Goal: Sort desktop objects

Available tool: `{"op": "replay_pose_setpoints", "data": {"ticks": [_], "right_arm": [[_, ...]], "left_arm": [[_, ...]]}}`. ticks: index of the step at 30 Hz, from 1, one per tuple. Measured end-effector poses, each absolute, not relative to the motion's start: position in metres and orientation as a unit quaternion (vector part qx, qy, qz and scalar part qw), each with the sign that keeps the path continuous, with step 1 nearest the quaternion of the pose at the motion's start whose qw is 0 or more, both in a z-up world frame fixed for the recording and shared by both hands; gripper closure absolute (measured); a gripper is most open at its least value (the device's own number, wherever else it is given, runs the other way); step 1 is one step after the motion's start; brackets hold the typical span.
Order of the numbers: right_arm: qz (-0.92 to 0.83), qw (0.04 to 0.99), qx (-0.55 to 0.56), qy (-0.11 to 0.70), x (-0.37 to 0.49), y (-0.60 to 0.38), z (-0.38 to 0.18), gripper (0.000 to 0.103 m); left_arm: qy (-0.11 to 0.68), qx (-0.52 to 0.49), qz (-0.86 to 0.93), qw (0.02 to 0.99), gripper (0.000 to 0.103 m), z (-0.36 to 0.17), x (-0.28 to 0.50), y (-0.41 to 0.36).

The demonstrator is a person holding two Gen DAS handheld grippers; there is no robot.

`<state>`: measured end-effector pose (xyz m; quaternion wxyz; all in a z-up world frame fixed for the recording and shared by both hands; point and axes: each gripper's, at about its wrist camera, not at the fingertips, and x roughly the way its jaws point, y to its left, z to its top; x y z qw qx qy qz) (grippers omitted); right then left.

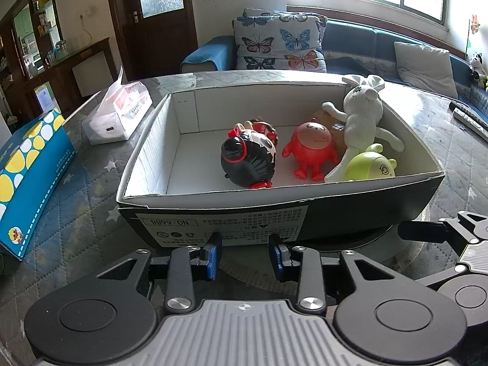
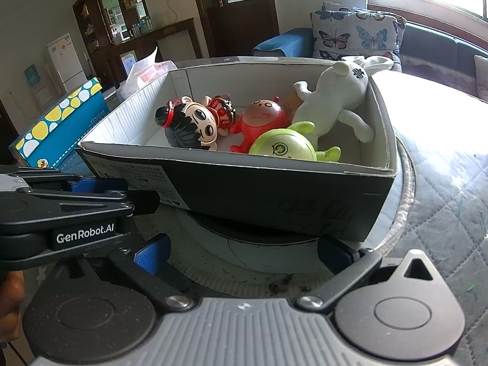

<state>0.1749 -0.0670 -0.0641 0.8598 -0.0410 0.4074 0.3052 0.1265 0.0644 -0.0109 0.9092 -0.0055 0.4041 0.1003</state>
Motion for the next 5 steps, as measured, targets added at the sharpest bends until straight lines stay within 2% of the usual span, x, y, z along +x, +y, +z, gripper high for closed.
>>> {"op": "replay_pose_setpoints", "data": {"ticks": [5], "right_arm": [[0.305,0.86,-0.04,0.406,0.1751,-0.0672,-0.0638,0.0]], "left_arm": [[0.404,-0.006,0.1,0.909,0.067,-0.0115,0.1268,0.0644]]}}
